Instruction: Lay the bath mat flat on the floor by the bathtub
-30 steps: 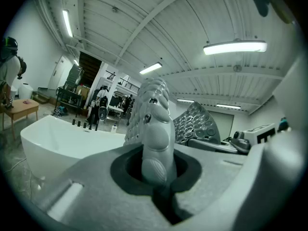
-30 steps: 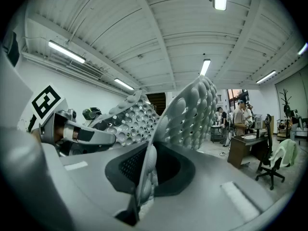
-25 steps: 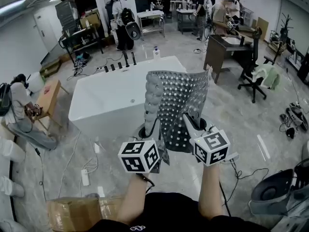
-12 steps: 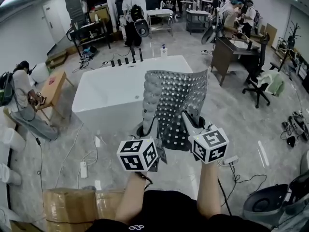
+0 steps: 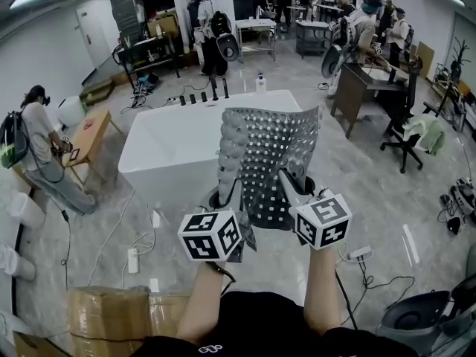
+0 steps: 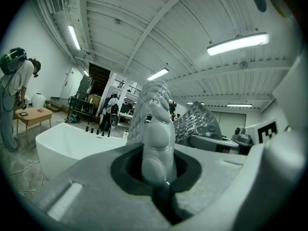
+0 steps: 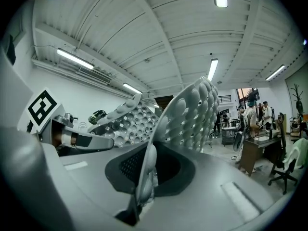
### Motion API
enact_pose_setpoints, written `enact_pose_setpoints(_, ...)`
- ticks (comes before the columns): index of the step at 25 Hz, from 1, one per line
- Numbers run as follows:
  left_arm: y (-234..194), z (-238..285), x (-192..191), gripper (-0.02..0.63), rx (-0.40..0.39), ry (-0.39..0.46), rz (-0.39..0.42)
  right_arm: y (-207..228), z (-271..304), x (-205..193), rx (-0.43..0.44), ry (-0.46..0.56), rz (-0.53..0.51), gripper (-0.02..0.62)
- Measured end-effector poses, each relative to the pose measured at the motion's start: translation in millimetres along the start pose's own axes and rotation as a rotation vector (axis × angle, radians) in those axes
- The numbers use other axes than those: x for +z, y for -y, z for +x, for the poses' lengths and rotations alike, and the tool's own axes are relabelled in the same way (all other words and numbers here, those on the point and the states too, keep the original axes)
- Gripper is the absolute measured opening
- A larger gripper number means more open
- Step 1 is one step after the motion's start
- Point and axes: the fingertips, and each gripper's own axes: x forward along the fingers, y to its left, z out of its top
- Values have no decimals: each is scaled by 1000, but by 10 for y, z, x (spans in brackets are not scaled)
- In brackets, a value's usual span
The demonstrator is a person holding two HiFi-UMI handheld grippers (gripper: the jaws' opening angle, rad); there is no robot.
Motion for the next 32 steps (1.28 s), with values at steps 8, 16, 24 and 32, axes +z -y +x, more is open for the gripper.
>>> enact_pose_setpoints(8, -95, -8, 5, 23, 23, 6, -6, -30, 102, -15, 29, 5, 1, 20)
enact_pose_setpoints(16, -395, 90, 21, 23, 37, -5, -16, -36, 420, -49, 39, 4, 11, 19)
enact_pose_setpoints(24, -825, 491, 21, 23, 51, -10, -49, 88, 942, -166, 49, -13, 9, 20)
enact_pose_setpoints(32, -1687, 1032, 120, 23, 47, -74, -84, 104, 1985, -317, 48, -59, 50, 18)
